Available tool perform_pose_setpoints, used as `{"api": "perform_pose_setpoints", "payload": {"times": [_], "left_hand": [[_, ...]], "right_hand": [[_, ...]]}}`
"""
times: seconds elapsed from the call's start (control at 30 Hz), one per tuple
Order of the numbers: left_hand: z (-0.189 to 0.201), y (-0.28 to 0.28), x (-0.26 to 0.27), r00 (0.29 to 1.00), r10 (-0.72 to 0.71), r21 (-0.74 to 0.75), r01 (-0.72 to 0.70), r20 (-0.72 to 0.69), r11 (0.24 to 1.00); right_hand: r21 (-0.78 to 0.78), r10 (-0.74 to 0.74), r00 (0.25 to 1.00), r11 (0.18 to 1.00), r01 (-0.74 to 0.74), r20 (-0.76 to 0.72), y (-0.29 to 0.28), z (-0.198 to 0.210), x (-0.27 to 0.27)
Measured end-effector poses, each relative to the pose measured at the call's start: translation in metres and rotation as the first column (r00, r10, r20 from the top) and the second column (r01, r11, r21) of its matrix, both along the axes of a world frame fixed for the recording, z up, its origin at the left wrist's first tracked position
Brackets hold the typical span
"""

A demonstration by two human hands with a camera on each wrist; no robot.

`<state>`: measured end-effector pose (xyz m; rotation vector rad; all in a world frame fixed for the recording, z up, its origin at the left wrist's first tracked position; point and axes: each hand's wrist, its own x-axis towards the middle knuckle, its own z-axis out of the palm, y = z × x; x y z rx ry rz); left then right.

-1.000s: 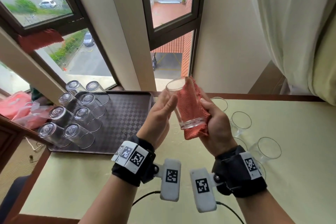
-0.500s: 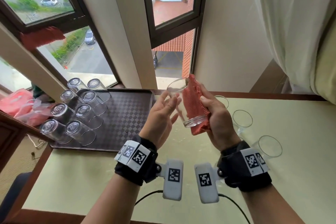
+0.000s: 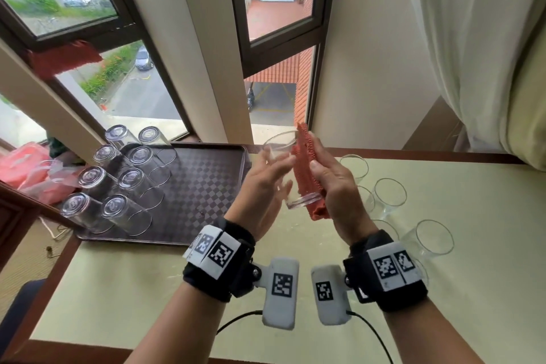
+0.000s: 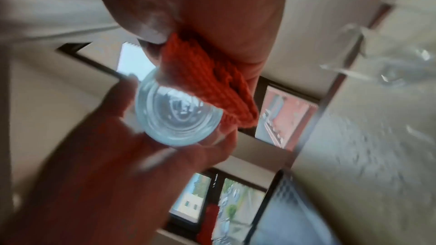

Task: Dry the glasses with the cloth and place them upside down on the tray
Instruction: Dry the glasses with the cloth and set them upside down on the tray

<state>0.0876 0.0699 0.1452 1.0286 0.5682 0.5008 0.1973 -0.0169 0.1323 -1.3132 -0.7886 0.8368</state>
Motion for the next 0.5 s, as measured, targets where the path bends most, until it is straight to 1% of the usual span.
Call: {"api": "perform_pose_setpoints", "payload": {"times": [0.03,0.07,0.1,0.13,0.2,0.23,0.27,0.3,0.33,0.37,0.4,0.43,0.47,0.5], "left_hand": [[0.0007,-0.0022,0.0016,1.000,-0.012,0.020,0.012,-0.001,1.000],[0.0009,-0.0036,0.0032,1.000,-0.013,0.042,0.013,0.001,0.999],[0.0018,-0.0047,0.0035,1.000,-0.011,0.063,0.010,0.014,0.998],[0.0030,-0.0049,0.0028,1.000,-0.011,0.068,0.009,0.023,0.998],[0.0066,-0.0043,-0.0007,0.998,-0.038,0.039,0.036,0.043,0.999],[0.0078,-0.0034,-0.0019,0.997,-0.060,0.029,0.059,0.058,0.998],[0.0068,-0.0014,-0.0033,0.996,-0.075,0.029,0.074,0.054,0.997],[0.0043,0.0010,-0.0039,0.997,-0.069,0.032,0.068,0.044,0.997],[0.0030,0.0033,-0.0039,0.998,-0.048,0.019,0.047,0.039,0.999],[0.0038,0.0045,-0.0029,0.999,-0.034,-0.001,0.034,0.043,0.999],[0.0054,0.0044,-0.0017,0.998,-0.034,-0.013,0.035,0.043,0.999],[0.0071,0.0032,0.0000,0.999,-0.039,-0.008,0.039,0.033,0.999],[0.0080,0.0015,0.0022,0.999,-0.040,0.012,0.040,0.026,0.999],[0.0090,-0.0005,0.0036,0.999,-0.034,0.038,0.033,0.033,0.999]], "right_hand": [[0.000,0.016,1.000,1.000,-0.016,0.001,0.0010,-0.0010,-0.0032],[0.005,0.034,0.998,0.999,-0.034,-0.046,0.0013,-0.0010,-0.0060],[0.026,0.057,0.989,0.998,-0.054,-0.137,0.0011,-0.0002,-0.0078],[0.055,0.086,0.964,0.996,-0.074,-0.253,0.0004,0.0023,-0.0091],[0.114,0.136,0.872,0.989,-0.093,-0.470,-0.0017,0.0049,-0.0095],[0.132,0.141,0.838,0.988,-0.083,-0.528,-0.0023,0.0043,-0.0082],[0.140,0.127,0.829,0.988,-0.060,-0.544,-0.0024,0.0046,-0.0073],[0.135,0.103,0.849,0.990,-0.037,-0.518,-0.0021,0.0051,-0.0061],[0.118,0.071,0.892,0.993,-0.019,-0.446,-0.0019,0.0067,-0.0055],[0.102,0.041,0.941,0.995,-0.007,-0.337,-0.0015,0.0073,-0.0053],[0.090,0.024,0.973,0.996,-0.003,-0.230,-0.0010,0.0069,-0.0059],[0.080,0.016,0.988,0.997,-0.003,-0.156,-0.0007,0.0054,-0.0073],[0.079,0.021,0.990,0.997,-0.010,-0.138,-0.0007,0.0031,-0.0087],[0.084,0.036,0.984,0.996,-0.021,-0.176,-0.0007,0.0019,-0.0105]]}}
